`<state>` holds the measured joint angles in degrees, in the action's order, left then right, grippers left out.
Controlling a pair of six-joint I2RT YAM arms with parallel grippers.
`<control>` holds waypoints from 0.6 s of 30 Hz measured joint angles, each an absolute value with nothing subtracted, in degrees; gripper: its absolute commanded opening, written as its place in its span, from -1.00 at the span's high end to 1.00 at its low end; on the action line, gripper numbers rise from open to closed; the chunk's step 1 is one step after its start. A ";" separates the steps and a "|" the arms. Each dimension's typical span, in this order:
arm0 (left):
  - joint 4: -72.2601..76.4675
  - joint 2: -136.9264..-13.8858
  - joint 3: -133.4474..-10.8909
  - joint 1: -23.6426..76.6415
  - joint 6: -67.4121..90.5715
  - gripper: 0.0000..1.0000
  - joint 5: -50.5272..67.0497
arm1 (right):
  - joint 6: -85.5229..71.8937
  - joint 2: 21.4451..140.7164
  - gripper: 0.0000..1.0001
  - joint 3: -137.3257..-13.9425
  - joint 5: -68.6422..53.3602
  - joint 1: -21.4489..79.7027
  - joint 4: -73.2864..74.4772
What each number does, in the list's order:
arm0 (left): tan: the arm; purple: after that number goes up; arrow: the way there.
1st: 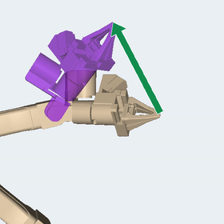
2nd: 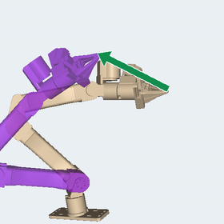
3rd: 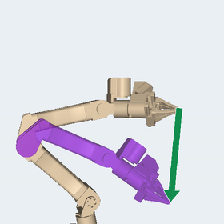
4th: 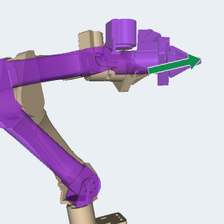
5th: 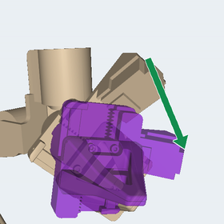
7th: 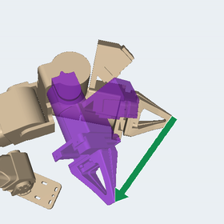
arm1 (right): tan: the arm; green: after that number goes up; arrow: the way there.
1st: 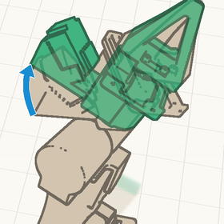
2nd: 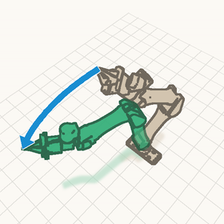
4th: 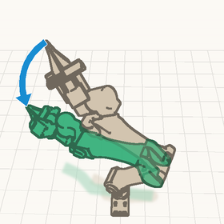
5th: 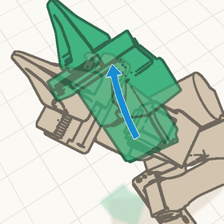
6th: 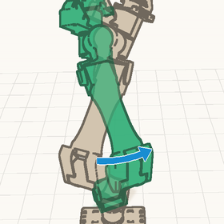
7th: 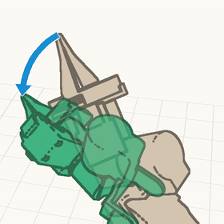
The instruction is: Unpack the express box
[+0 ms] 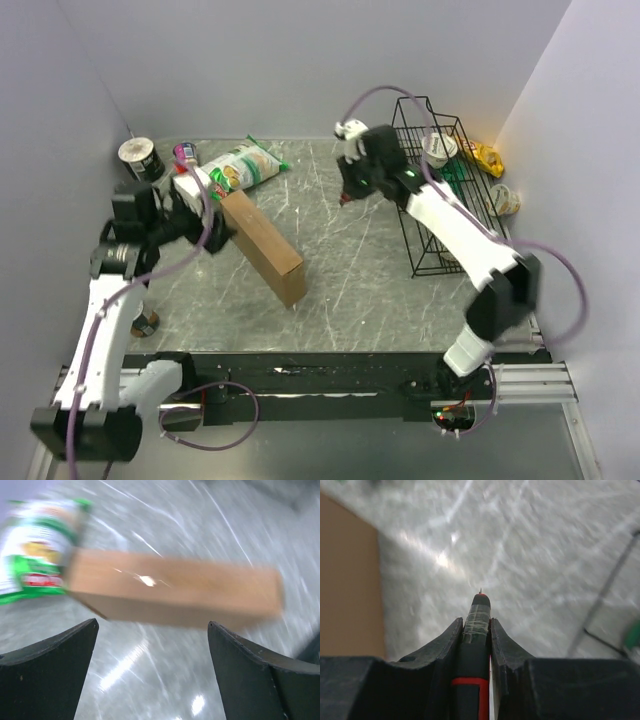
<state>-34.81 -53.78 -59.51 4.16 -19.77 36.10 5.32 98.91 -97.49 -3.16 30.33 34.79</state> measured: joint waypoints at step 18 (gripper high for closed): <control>-14.02 -83.88 -65.36 -15.07 -4.36 -0.98 29.98 | 19.11 81.82 1.00 -71.77 -21.78 42.04 36.23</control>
